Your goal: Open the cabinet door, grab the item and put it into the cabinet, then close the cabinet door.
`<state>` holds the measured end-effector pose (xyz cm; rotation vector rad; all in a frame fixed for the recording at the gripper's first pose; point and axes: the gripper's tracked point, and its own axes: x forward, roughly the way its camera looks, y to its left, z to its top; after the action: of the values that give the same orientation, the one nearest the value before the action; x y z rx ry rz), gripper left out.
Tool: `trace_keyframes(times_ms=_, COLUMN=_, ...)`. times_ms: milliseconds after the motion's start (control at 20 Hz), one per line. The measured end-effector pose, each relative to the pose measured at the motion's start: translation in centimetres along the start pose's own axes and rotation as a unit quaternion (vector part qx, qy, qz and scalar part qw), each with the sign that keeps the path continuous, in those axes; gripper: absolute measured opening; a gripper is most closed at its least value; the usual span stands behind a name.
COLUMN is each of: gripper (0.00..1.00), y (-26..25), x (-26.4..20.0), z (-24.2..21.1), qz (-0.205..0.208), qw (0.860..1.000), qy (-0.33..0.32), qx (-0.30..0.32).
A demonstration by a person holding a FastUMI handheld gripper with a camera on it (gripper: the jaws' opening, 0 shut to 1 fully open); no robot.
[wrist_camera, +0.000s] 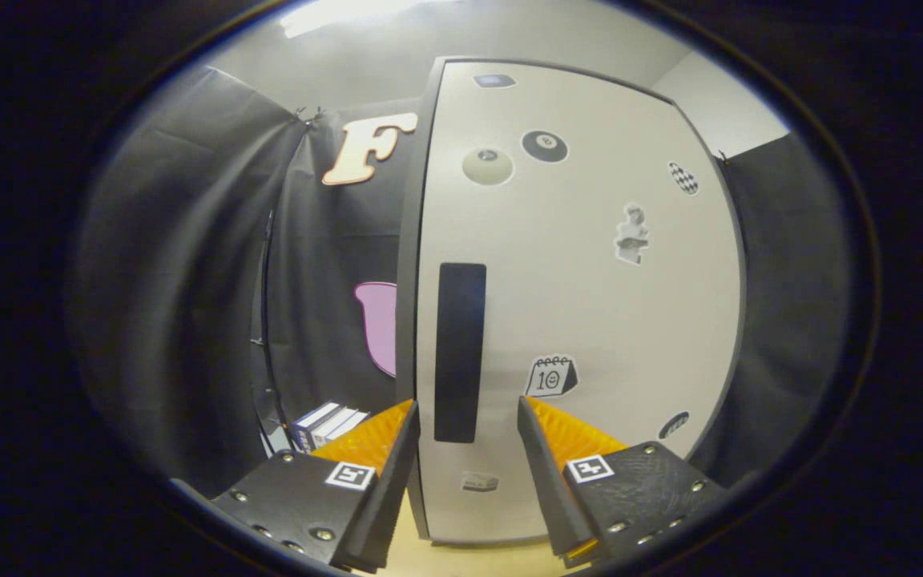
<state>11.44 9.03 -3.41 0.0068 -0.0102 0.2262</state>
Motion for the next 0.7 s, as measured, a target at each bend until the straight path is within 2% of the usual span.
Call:
trace_keyframes(times_ms=450, gripper=0.72, y=-5.2, x=-12.8, z=2.0, qz=-0.042, qw=0.999, qy=0.000, qx=-0.014)
trace_keyframes(times_ms=700, gripper=0.72, y=-7.4, x=-18.4, z=2.6, qz=-0.065, qw=0.998, qy=-0.005, qx=-0.012)
